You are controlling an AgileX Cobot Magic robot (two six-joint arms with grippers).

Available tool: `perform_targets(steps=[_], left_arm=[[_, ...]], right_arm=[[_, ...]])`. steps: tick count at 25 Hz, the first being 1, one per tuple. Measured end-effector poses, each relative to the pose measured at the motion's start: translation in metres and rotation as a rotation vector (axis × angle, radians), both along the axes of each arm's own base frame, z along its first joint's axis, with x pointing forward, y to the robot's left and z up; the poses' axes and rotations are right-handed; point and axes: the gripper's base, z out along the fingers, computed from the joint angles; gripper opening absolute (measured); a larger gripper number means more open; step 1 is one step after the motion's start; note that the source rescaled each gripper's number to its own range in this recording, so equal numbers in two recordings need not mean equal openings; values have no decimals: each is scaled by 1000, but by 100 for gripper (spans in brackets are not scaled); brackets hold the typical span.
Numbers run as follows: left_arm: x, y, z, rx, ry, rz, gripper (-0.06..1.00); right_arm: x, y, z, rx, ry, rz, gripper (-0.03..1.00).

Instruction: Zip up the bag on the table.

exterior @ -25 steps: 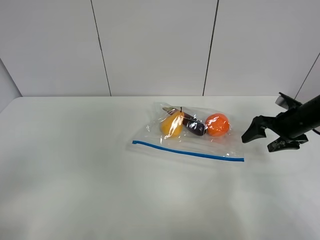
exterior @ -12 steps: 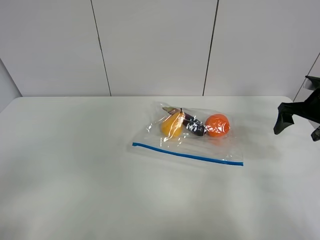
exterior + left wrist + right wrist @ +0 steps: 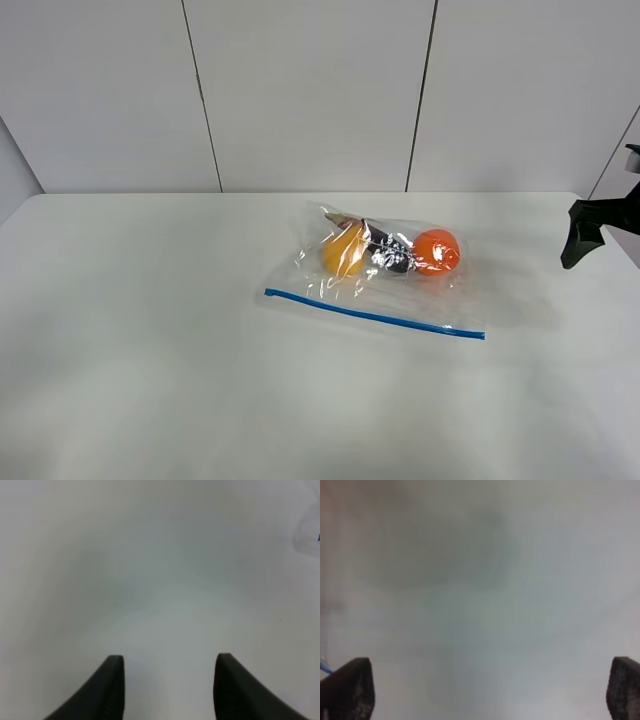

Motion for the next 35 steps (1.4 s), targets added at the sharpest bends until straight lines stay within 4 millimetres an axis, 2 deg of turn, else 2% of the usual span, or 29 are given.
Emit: perform_targets(steps=[7,12,22,24,30,35], left_arm=[[0,0,0,0,0,0,81],[0,0,0,0,0,0,81],[0,0,0,0,0,0,81],[0,0,0,0,0,0,81],[0,0,0,0,0,0,81],[0,0,0,0,0,0,81]], right_arm=[[0,4,0,46,-6,22,100],[-2,15,7,145,-22,60,100],[-23,40,69,289,-259,138,100],[-29,50,80,283,-288,170,100],[-49,96,107,244,-351,355,100],[-75,104,133,182,-441,413,100]])
